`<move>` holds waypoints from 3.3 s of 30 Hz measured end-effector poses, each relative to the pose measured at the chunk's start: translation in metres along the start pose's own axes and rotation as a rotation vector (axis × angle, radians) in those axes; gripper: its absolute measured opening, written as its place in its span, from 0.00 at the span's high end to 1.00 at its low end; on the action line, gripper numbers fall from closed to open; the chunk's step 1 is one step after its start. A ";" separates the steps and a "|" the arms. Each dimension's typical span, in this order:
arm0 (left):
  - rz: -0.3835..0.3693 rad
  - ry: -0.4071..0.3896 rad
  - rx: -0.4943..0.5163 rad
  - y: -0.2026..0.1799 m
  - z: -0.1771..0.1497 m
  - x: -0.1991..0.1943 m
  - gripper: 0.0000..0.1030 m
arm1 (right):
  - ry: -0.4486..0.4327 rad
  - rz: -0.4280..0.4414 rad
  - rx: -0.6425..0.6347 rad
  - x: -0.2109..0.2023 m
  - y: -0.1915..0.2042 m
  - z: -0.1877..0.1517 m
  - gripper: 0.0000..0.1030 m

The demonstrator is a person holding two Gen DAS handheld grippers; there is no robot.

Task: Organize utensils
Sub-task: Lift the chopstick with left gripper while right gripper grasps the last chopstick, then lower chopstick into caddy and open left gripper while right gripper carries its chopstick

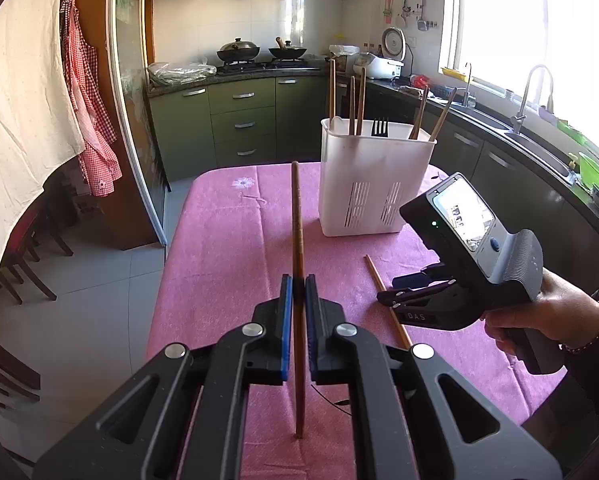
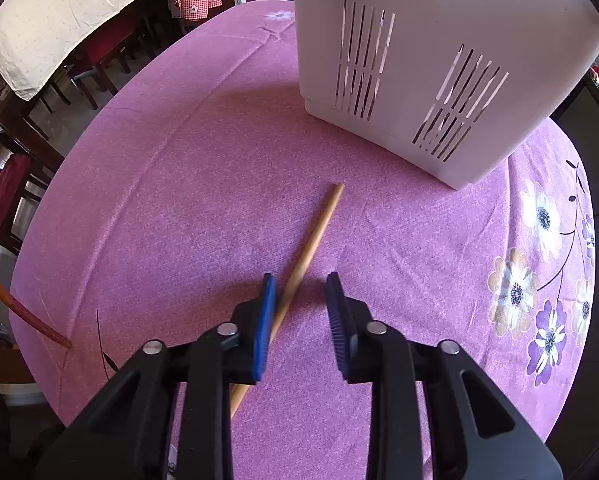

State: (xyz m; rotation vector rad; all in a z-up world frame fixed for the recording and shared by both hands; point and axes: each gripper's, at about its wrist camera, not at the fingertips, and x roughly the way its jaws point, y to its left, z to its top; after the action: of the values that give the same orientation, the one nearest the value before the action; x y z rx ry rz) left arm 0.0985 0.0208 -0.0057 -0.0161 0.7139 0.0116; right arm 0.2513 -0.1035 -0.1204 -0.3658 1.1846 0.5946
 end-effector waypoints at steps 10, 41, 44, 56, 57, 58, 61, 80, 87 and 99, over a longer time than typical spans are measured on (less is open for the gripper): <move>0.004 0.001 0.010 -0.002 0.000 -0.002 0.94 | -0.043 0.041 0.015 -0.020 -0.013 -0.008 0.93; -0.041 -0.031 0.055 -0.021 0.023 -0.021 0.94 | -0.544 0.077 0.093 -0.217 -0.057 -0.155 0.93; -0.080 -0.044 0.072 -0.030 0.043 -0.026 0.94 | -0.546 0.084 0.091 -0.214 -0.058 -0.154 0.93; -0.194 -0.104 0.118 -0.066 0.140 -0.027 0.94 | -0.550 0.104 0.097 -0.212 -0.068 -0.156 0.93; -0.196 -0.108 0.120 -0.069 0.147 -0.027 0.94 | -0.550 0.105 0.098 -0.212 -0.068 -0.156 0.93; -0.197 -0.114 0.121 -0.071 0.153 -0.027 0.94 | -0.550 0.107 0.099 -0.212 -0.069 -0.156 0.93; -0.203 -0.118 0.127 -0.076 0.171 -0.025 0.94 | -0.551 0.112 0.101 -0.211 -0.071 -0.156 0.93; -0.129 -0.152 0.135 -0.090 0.250 0.000 0.94 | -0.547 0.139 0.111 -0.206 -0.076 -0.157 0.93; -0.096 -0.094 0.120 -0.087 0.249 0.036 0.94 | -0.543 0.149 0.112 -0.205 -0.077 -0.156 0.93; -0.090 -0.021 0.095 -0.076 0.214 0.068 0.80 | -0.656 0.144 0.090 -0.247 -0.079 -0.116 0.93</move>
State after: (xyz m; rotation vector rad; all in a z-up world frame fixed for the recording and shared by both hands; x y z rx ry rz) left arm 0.2911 -0.0512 0.1124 0.0429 0.6919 -0.1080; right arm 0.1500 -0.2906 0.0683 0.0039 0.6033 0.7130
